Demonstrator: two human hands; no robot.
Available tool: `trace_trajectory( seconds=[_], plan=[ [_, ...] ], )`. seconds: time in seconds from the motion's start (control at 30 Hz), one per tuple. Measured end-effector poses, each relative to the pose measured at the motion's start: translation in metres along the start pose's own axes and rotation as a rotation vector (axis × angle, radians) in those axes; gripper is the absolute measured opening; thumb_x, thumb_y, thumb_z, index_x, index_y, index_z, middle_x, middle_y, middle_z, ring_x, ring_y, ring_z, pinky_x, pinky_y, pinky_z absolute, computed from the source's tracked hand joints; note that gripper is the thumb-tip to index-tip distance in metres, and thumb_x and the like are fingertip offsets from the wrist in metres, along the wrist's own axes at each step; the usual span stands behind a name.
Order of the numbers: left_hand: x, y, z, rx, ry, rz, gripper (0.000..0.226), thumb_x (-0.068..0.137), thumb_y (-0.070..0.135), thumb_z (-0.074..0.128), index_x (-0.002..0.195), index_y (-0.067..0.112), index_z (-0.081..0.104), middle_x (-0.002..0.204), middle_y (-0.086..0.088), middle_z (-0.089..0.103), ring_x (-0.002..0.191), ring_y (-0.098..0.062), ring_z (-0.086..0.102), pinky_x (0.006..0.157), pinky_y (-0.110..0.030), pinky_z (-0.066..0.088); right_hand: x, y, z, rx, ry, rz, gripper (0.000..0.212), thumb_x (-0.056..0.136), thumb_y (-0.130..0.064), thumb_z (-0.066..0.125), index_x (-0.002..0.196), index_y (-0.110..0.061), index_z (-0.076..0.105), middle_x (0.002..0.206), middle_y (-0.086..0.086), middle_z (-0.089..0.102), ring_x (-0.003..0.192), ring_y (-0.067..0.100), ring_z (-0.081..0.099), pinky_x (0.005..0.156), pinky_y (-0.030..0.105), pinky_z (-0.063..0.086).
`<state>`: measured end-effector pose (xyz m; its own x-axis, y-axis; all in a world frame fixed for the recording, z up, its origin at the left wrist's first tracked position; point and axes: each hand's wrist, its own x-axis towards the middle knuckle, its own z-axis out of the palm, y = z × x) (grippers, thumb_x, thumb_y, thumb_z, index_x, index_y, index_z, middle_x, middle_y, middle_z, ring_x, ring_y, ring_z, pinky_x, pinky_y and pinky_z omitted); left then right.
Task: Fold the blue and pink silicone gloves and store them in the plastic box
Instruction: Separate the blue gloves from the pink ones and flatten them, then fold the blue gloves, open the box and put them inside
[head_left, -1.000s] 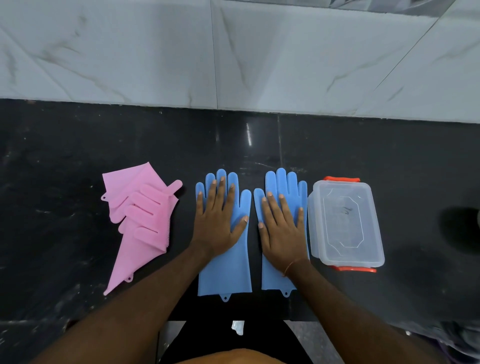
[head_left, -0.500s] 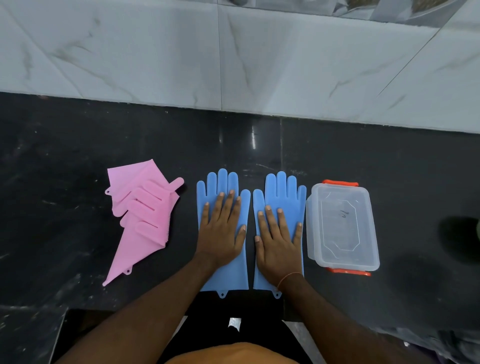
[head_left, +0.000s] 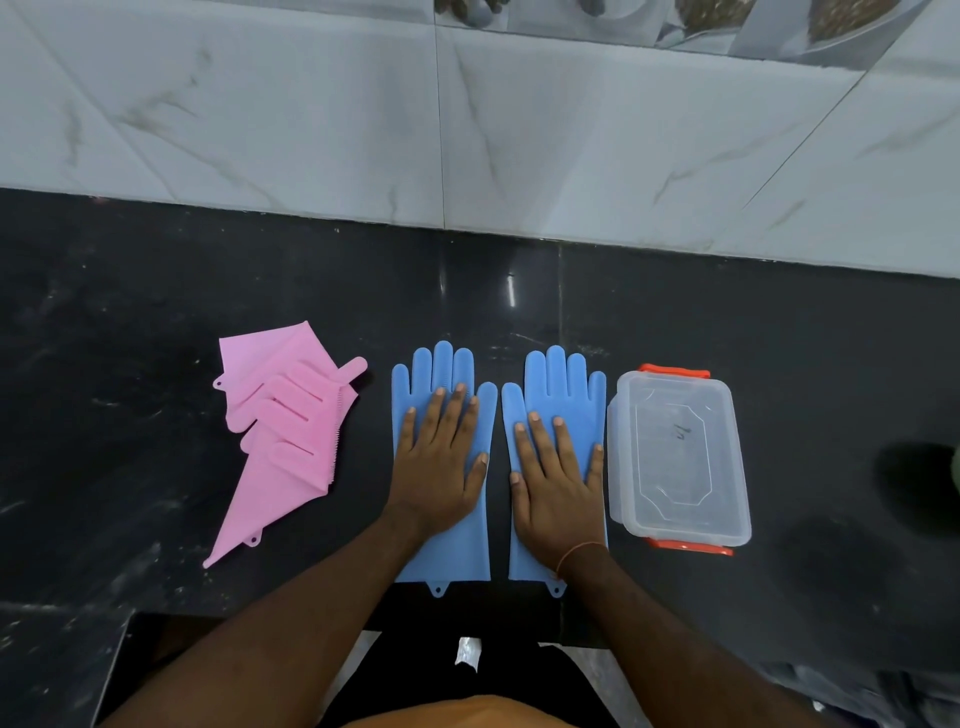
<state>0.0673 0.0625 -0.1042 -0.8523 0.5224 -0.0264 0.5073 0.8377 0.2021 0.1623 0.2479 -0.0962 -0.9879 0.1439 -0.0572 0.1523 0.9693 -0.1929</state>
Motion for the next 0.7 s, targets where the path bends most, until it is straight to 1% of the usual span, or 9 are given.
trace_trajectory(
  seconds=[0.27, 0.4, 0.43, 0.5, 0.57, 0.6, 0.63, 0.67, 0.7],
  plan=[
    [0.001, -0.001, 0.0, 0.003, 0.008, 0.005, 0.079, 0.108, 0.056, 0.032, 0.174, 0.019, 0.009, 0.183, -0.003, 0.005, 0.169, -0.027, 0.001, 0.134, -0.06, 0.014, 0.001, -0.002, 0.001, -0.006, -0.021, 0.008, 0.065, 0.108, -0.054, 0.021, 0.168, -0.03, 0.013, 0.177, -0.006, 0.007, 0.164, 0.025, 0.001, 0.126, 0.068, 0.006],
    [0.001, 0.001, 0.0, -0.02, 0.007, 0.005, 0.078, 0.108, 0.056, 0.033, 0.174, 0.019, 0.011, 0.182, -0.003, 0.006, 0.169, -0.026, 0.001, 0.133, -0.061, 0.016, 0.001, -0.004, -0.003, -0.007, -0.048, 0.013, 0.065, 0.109, -0.052, 0.024, 0.168, -0.03, 0.012, 0.177, -0.006, 0.005, 0.164, 0.024, -0.001, 0.127, 0.068, 0.005],
    [0.001, 0.001, -0.002, -0.037, 0.002, 0.001, 0.078, 0.108, 0.057, 0.033, 0.174, 0.02, 0.012, 0.182, -0.002, 0.006, 0.169, -0.026, 0.0, 0.133, -0.061, 0.015, 0.0, -0.005, -0.006, -0.003, -0.062, 0.015, 0.065, 0.109, -0.052, 0.024, 0.168, -0.03, 0.01, 0.177, -0.006, 0.003, 0.163, 0.024, -0.003, 0.127, 0.067, 0.004],
    [0.001, 0.001, -0.011, -0.088, 0.001, -0.011, 0.077, 0.109, 0.058, 0.029, 0.174, 0.021, 0.011, 0.183, 0.0, 0.002, 0.169, -0.023, -0.005, 0.135, -0.058, 0.007, 0.0, -0.01, -0.015, 0.021, -0.062, 0.015, 0.063, 0.11, -0.051, 0.021, 0.168, -0.03, 0.008, 0.177, -0.007, 0.0, 0.163, 0.022, -0.006, 0.128, 0.065, 0.003],
    [-0.002, 0.003, -0.02, -0.154, 0.018, -0.012, 0.074, 0.11, 0.056, 0.027, 0.174, 0.022, 0.012, 0.182, 0.002, 0.001, 0.168, -0.02, -0.008, 0.135, -0.055, -0.001, -0.005, -0.019, -0.024, 0.083, -0.068, 0.009, 0.063, 0.11, -0.05, 0.018, 0.168, -0.029, 0.011, 0.177, -0.006, 0.003, 0.163, 0.021, -0.003, 0.129, 0.061, 0.004],
    [-0.004, 0.007, -0.026, -0.195, 0.046, -0.002, 0.071, 0.11, 0.053, 0.03, 0.173, 0.023, 0.017, 0.182, 0.003, 0.007, 0.169, -0.02, -0.003, 0.135, -0.054, -0.001, -0.012, -0.023, -0.028, 0.118, -0.058, -0.004, 0.062, 0.11, -0.049, 0.02, 0.168, -0.028, 0.016, 0.176, -0.006, 0.008, 0.163, 0.021, 0.001, 0.13, 0.06, 0.006],
    [-0.007, 0.017, -0.031, -0.273, 0.077, 0.012, 0.065, 0.111, 0.048, 0.034, 0.171, 0.024, 0.025, 0.179, 0.003, 0.021, 0.168, -0.02, 0.009, 0.136, -0.054, 0.005, -0.021, -0.023, -0.031, 0.149, -0.05, -0.019, 0.059, 0.11, -0.047, 0.026, 0.166, -0.027, 0.023, 0.174, -0.005, 0.016, 0.163, 0.021, 0.007, 0.13, 0.059, 0.01],
    [-0.011, 0.029, -0.037, -0.38, 0.112, 0.029, 0.056, 0.111, 0.042, 0.039, 0.165, 0.024, 0.037, 0.17, 0.004, 0.04, 0.162, -0.017, 0.027, 0.135, -0.052, 0.018, -0.031, -0.023, -0.035, 0.189, -0.044, -0.034, 0.056, 0.11, -0.044, 0.034, 0.162, -0.025, 0.033, 0.171, -0.004, 0.028, 0.162, 0.022, 0.018, 0.129, 0.058, 0.016],
    [-0.015, 0.042, -0.042, -0.496, 0.143, 0.042, 0.046, 0.111, 0.038, 0.044, 0.155, 0.025, 0.05, 0.155, 0.006, 0.056, 0.149, -0.01, 0.044, 0.129, -0.046, 0.035, -0.043, -0.02, -0.038, 0.233, -0.036, -0.051, 0.05, 0.109, -0.04, 0.041, 0.156, -0.023, 0.044, 0.163, -0.003, 0.044, 0.156, 0.023, 0.033, 0.127, 0.057, 0.026]
  ],
)
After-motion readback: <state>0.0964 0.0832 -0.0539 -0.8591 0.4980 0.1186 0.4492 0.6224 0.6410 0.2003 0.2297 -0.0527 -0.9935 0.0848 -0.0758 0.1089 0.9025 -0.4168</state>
